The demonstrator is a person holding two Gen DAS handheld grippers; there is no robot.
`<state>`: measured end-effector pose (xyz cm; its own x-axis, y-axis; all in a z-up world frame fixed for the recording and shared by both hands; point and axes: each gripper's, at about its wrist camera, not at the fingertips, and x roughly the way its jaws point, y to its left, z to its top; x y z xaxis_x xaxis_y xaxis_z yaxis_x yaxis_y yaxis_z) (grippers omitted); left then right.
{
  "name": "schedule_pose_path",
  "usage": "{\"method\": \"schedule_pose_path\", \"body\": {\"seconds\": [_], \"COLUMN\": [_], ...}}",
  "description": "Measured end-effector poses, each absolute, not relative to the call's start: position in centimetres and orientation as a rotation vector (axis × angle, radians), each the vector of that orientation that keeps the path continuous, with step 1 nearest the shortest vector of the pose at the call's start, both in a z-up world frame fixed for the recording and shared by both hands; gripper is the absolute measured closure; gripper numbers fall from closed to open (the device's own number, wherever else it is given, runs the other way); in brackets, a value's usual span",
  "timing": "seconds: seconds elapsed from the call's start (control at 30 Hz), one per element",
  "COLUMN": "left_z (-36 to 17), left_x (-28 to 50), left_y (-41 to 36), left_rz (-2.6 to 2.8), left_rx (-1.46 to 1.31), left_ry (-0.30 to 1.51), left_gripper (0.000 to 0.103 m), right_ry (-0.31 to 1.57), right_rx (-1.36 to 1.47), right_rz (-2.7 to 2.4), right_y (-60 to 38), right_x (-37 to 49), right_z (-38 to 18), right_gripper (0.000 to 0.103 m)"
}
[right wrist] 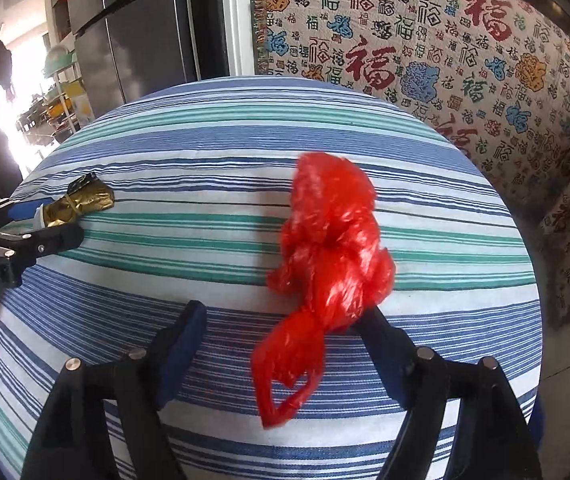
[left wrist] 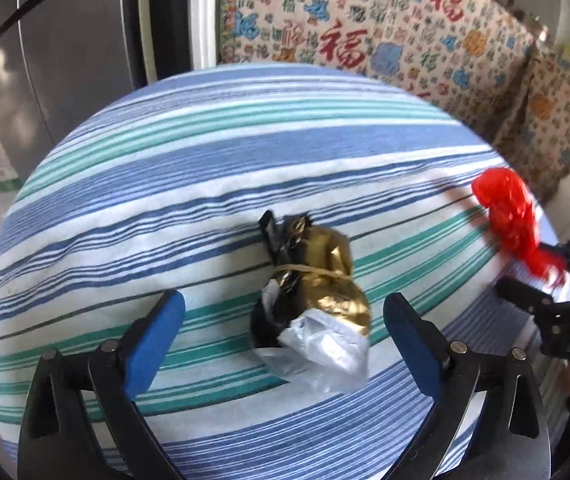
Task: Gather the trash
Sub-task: 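Grasp the gold-wrapped bundle with the left tool while the right tool grasps the red plastic bag, then lift and carry the gold bundle and red bag over the blue wastebasket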
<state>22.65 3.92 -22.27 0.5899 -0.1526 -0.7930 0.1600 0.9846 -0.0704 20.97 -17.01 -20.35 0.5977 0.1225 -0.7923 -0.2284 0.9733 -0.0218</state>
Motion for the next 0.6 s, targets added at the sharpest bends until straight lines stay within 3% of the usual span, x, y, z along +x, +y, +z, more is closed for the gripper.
{"method": "schedule_pose_path", "body": {"seconds": [0.6], "left_z": [-22.55], "left_x": [22.79], "left_y": [2.81], "left_rz": [-0.159], "left_rx": [0.089], "left_ry": [0.934], "left_gripper": [0.0], "right_ry": [0.913], "right_rx": [-0.112], "right_rz": [0.191], "right_y": [-17.1], "right_x": [20.97], "right_z": [-20.86], "right_gripper": [0.016]}}
